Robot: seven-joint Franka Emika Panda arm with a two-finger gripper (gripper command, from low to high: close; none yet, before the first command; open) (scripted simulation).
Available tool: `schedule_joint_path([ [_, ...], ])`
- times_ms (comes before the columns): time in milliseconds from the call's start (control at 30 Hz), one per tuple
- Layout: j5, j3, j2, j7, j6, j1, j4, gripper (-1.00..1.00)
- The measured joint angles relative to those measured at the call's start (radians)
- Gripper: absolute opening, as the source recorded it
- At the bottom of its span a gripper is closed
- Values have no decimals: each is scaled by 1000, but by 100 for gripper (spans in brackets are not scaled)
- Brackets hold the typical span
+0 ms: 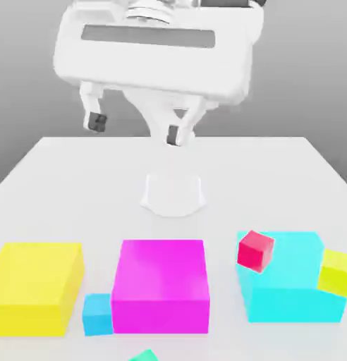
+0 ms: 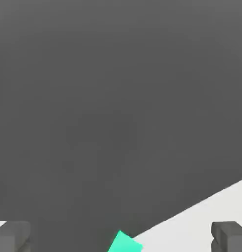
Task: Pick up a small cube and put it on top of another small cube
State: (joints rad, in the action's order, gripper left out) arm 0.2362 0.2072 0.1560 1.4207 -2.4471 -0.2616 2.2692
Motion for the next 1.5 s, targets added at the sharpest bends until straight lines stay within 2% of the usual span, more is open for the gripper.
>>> schedule_joint_path([
  [233,41,-8,-245,209,-67,-21,-9,0],
  [367,13,-22,-375,293,-113,-14,-12,0],
  [533,-66,-16,-526,363,-179,-22,-15,0],
  [667,-43,-50,-670,400,-283,4,-43,0],
  [700,-36,-57,-693,406,-301,9,-48,-100],
  [900,-33,-61,-705,409,-312,12,-50,-100],
  [1067,-83,-21,-563,377,-204,-20,-15,-100],
  [1300,-209,-73,-333,563,-179,-77,182,-100],
  [1433,-231,-118,-211,724,-184,-127,306,-100],
  [1500,-224,-125,-224,764,-221,-133,327,-100],
])
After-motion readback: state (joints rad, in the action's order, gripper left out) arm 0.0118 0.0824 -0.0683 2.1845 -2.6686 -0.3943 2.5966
